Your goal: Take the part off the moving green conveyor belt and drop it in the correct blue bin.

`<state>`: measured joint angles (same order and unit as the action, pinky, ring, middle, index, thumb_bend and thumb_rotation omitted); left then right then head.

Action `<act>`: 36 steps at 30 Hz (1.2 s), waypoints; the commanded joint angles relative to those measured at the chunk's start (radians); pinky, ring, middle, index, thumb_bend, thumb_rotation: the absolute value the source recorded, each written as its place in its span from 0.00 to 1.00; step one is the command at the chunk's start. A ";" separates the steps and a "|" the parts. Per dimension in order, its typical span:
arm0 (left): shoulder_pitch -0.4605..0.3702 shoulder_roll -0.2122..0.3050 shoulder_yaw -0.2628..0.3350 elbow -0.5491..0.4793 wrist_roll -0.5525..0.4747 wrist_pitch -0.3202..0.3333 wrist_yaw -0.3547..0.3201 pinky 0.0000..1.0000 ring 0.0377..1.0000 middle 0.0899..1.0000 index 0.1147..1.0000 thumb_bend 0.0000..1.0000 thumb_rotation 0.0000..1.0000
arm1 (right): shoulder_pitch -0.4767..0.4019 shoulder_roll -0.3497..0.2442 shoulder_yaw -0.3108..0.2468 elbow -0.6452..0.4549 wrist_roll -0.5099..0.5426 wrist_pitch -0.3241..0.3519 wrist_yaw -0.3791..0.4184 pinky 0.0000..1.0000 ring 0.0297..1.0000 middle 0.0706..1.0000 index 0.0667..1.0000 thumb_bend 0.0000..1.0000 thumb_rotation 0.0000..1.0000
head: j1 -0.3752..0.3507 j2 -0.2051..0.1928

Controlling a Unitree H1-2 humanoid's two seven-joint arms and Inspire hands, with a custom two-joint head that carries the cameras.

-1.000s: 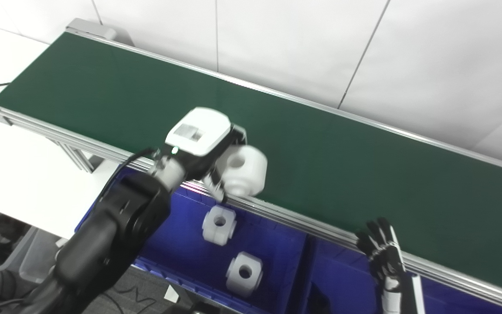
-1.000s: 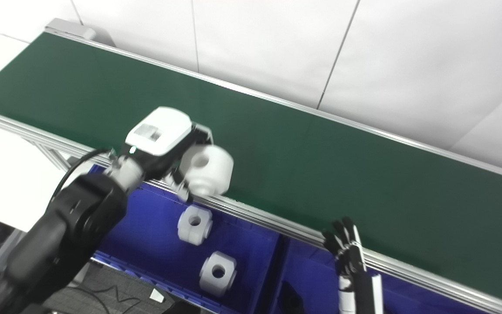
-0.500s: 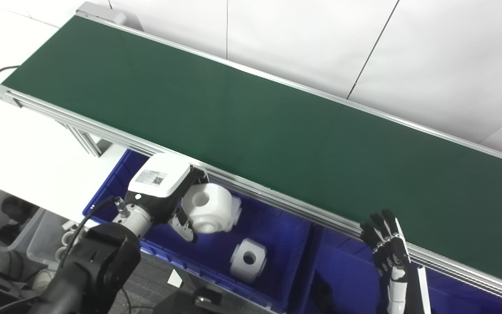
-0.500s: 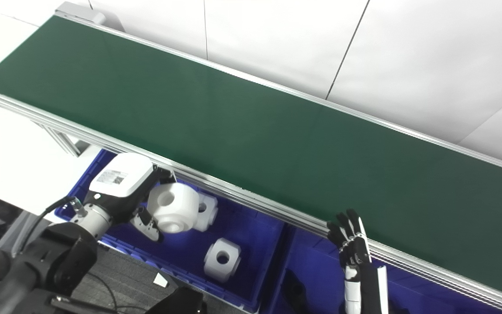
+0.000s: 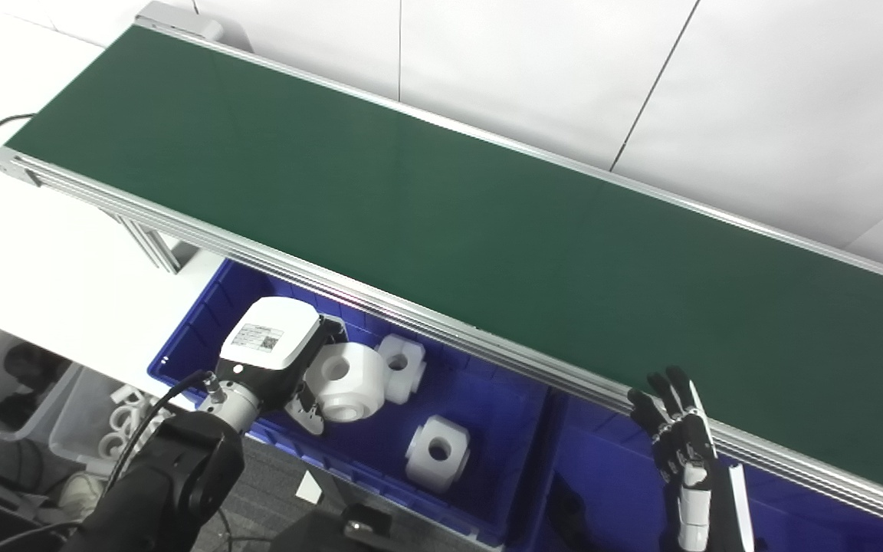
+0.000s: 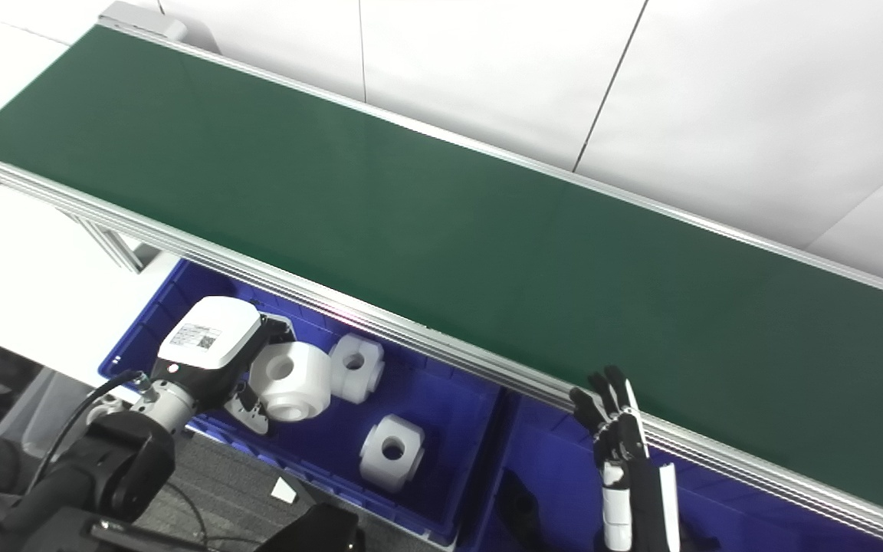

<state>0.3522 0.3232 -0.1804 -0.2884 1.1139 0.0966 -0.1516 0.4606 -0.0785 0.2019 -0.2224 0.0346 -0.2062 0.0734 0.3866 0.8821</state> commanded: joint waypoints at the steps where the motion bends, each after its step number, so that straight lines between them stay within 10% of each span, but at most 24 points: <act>1: -0.013 0.013 0.000 -0.017 0.024 0.020 -0.011 0.48 0.57 0.59 0.54 0.77 0.18 | -0.004 0.000 -0.002 -0.027 -0.002 -0.011 0.014 0.86 0.86 0.92 0.97 0.80 0.97 | 0.001 -0.001; 3: -0.013 0.020 -0.012 -0.030 0.069 0.038 -0.060 0.64 0.71 0.73 0.68 0.96 0.39 | -0.003 -0.001 -0.003 -0.023 -0.001 -0.016 0.016 0.86 0.86 0.92 0.97 0.80 0.97 | -0.001 -0.004; 7: -0.010 0.020 -0.035 -0.052 0.139 0.053 -0.102 0.78 0.82 0.84 0.78 1.00 0.51 | 0.001 -0.005 -0.008 -0.014 0.006 -0.024 0.021 0.86 0.86 0.92 0.97 0.80 0.96 | -0.011 -0.016; 23: -0.001 -0.054 -0.046 -0.124 0.152 0.057 -0.077 0.80 0.83 0.87 0.82 1.00 0.49 | -0.001 -0.043 -0.049 -0.002 0.038 -0.033 0.053 0.86 0.87 0.92 0.96 0.80 0.95 | 0.032 -0.006; 36: -0.066 -0.228 -0.025 -0.509 -0.613 -0.017 -0.052 0.64 0.74 0.79 0.74 0.79 0.41 | -0.043 0.019 -0.020 0.005 -0.054 -0.015 0.027 0.84 0.84 0.91 0.96 0.83 0.94 | -0.304 0.033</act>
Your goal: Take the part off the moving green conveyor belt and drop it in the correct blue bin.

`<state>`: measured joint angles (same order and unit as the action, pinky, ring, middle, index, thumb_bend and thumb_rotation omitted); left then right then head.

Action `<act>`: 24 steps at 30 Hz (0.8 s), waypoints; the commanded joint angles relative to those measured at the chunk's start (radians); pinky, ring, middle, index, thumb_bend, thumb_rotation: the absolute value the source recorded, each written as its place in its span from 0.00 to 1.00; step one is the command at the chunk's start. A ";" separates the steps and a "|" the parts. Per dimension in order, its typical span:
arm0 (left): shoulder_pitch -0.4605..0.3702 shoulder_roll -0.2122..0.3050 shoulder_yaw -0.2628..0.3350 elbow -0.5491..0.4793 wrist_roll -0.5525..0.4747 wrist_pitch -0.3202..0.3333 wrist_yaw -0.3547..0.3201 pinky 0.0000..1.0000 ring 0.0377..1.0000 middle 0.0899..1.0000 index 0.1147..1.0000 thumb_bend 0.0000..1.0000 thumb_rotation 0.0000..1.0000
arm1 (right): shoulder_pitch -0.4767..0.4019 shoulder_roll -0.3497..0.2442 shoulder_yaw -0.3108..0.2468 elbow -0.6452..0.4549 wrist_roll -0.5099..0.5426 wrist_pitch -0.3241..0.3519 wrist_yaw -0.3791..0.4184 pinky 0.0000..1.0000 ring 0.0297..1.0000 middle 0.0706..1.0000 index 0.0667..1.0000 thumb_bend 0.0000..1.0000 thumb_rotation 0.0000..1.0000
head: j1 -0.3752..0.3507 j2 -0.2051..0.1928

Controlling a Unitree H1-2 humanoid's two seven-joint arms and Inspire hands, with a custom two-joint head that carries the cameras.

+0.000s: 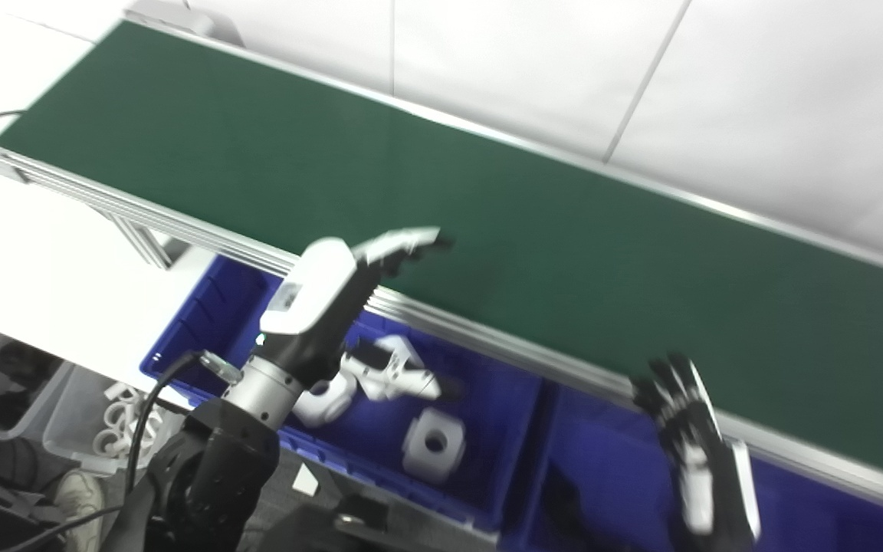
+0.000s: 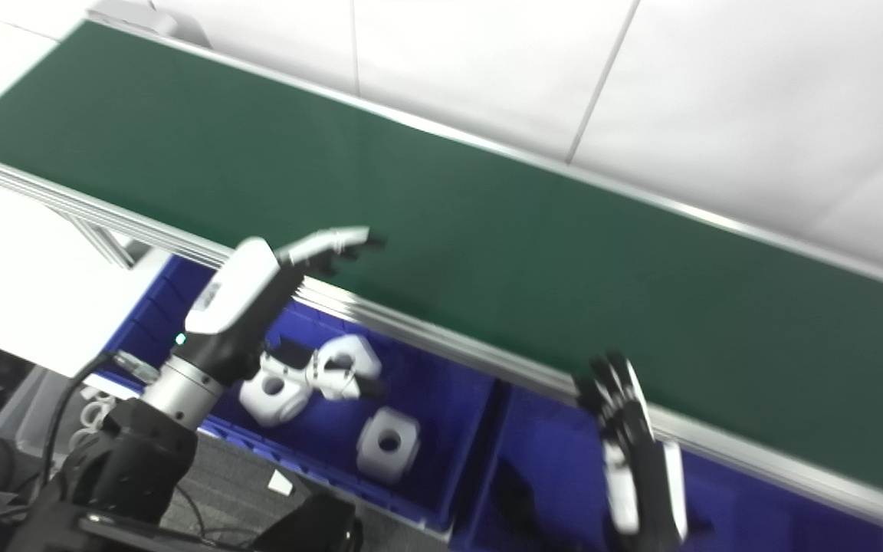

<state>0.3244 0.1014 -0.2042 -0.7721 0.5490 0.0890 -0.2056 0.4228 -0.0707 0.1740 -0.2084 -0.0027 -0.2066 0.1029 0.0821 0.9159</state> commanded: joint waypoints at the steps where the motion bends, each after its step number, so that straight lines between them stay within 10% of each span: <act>1: -0.059 -0.014 -0.004 -0.025 -0.066 -0.010 -0.003 0.63 0.74 0.78 0.73 0.78 0.40 | -0.006 0.021 0.013 -0.002 -0.034 -0.016 -0.008 0.84 0.84 0.91 0.96 0.83 0.94 | -0.042 -0.012; 8: -0.044 0.014 -0.050 0.145 -0.068 -0.201 0.047 0.58 0.70 0.73 0.66 0.77 0.46 | 0.022 0.083 0.051 0.088 -0.133 -0.090 -0.061 0.85 0.85 0.91 0.96 0.80 0.97 | -0.210 -0.140; 15: 0.019 0.055 -0.107 0.387 -0.024 -0.427 0.114 0.62 0.70 0.68 0.62 0.83 0.44 | 0.059 0.115 0.055 0.173 -0.183 -0.191 -0.126 0.82 0.84 0.91 0.95 0.77 0.95 | -0.219 -0.216; 24: 0.012 0.025 -0.159 0.485 0.041 -0.430 0.118 0.63 0.70 0.68 0.62 0.85 0.41 | 0.088 0.109 0.058 0.178 -0.183 -0.243 -0.145 0.82 0.85 0.91 0.95 0.80 0.98 | -0.176 -0.209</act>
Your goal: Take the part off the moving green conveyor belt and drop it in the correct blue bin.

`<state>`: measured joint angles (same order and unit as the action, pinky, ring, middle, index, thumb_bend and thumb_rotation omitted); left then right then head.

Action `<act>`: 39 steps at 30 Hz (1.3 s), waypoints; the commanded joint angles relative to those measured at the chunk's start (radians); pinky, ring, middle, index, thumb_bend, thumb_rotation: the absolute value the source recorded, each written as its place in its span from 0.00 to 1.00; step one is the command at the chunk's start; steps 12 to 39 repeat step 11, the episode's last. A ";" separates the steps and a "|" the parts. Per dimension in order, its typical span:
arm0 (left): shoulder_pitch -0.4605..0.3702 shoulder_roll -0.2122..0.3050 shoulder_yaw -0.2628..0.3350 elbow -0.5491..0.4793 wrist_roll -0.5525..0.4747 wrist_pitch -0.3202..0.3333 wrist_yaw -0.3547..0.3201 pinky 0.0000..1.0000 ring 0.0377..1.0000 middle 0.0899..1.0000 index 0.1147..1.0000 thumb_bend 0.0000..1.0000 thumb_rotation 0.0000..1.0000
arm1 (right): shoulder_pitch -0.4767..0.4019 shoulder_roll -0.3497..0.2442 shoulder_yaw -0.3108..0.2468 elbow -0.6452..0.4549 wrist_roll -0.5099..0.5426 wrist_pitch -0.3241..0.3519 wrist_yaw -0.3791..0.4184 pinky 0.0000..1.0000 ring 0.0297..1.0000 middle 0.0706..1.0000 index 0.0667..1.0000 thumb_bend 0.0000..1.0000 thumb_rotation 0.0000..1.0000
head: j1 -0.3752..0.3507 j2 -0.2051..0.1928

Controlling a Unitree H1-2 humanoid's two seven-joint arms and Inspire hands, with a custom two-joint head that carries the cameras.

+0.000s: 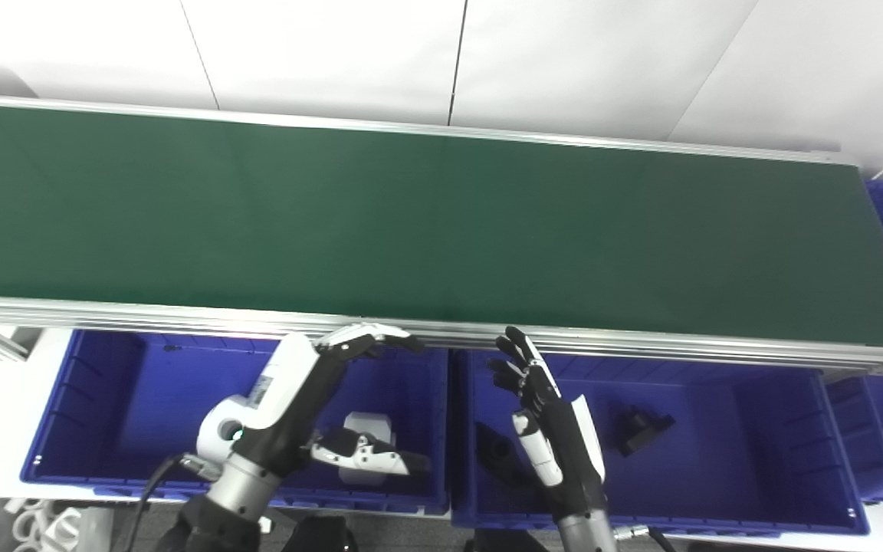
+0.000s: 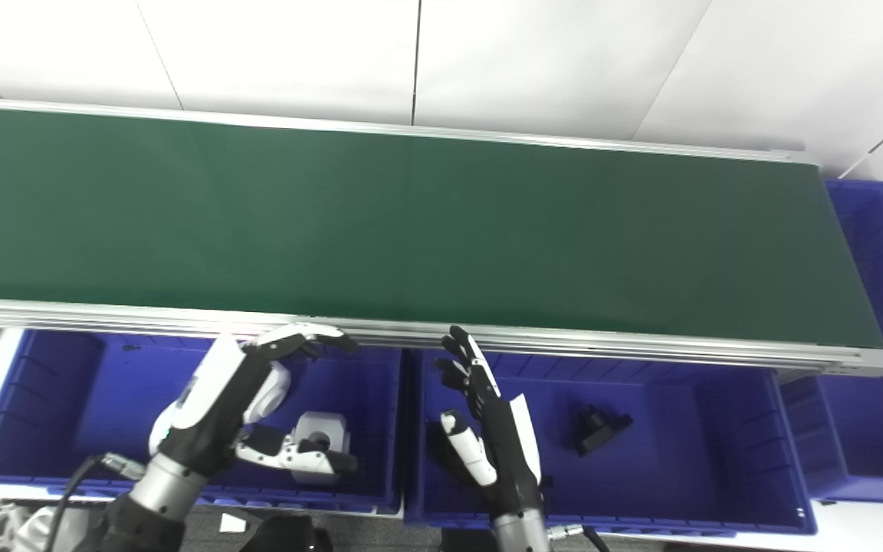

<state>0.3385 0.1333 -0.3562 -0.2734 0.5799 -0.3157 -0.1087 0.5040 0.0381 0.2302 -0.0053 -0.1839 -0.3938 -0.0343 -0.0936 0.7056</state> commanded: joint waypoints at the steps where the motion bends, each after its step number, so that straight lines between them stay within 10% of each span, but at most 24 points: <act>1: -0.001 -0.010 -0.013 -0.009 0.017 -0.017 0.018 0.63 0.70 0.68 0.62 0.85 0.41 | 0.011 -0.002 0.002 -0.031 0.007 -0.055 -0.004 0.82 0.85 0.91 0.95 0.80 0.98 | 0.009 0.010; 39: -0.002 -0.034 -0.047 0.000 0.013 0.041 -0.004 0.67 0.76 0.73 0.67 0.82 0.47 | 0.022 -0.029 0.003 -0.068 -0.035 -0.067 -0.024 0.85 0.88 0.92 0.95 0.79 0.97 | 0.031 0.056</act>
